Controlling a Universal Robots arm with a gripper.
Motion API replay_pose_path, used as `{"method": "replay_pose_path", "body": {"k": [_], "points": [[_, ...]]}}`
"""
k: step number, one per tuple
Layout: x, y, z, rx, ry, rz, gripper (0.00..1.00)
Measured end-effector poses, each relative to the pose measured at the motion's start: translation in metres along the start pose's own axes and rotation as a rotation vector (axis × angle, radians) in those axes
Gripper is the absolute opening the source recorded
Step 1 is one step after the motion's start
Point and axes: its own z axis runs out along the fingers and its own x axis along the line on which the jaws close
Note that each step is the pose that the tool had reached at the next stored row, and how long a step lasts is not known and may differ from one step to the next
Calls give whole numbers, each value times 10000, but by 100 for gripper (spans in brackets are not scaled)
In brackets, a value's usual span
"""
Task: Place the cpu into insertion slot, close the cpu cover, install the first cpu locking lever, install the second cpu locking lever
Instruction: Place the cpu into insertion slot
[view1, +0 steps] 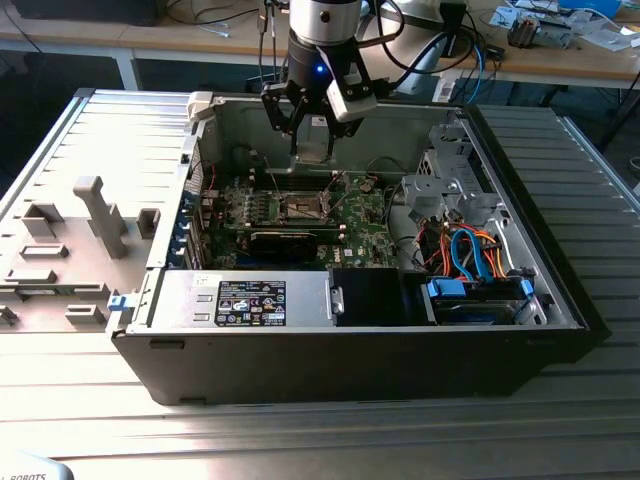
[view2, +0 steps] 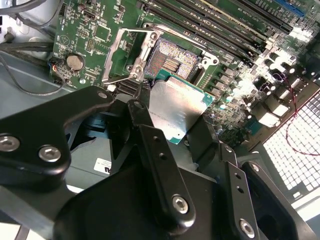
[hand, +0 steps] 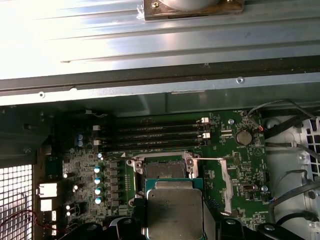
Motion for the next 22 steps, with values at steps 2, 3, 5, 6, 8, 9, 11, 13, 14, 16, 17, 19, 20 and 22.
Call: {"method": "replay_pose_path", "body": {"k": [2, 3, 5, 6, 8, 9, 11, 13, 14, 16, 17, 19, 20, 22], "points": [[0, 0, 1, 0, -1, 15, 54], [0, 0, 1, -1, -2, 21, 54], [0, 0, 2, -1, -3, 33, 54], [0, 0, 2, 0, -3, 38, 54], [0, 0, 3, -1, -5, 51, 54], [0, 0, 3, -1, -5, 61, 54], [0, 0, 4, -2, -7, 78, 54], [0, 0, 5, -2, -8, 95, 54], [0, 0, 5, -2, -9, 101, 54], [0, -1, 6, -2, -11, 122, 54], [0, -1, 7, -2, -11, 128, 54], [0, -1, 7, -3, -13, 143, 54], [0, -1, 8, -3, -13, 150, 54], [0, -1, 9, -3, -15, 174, 54]]}}
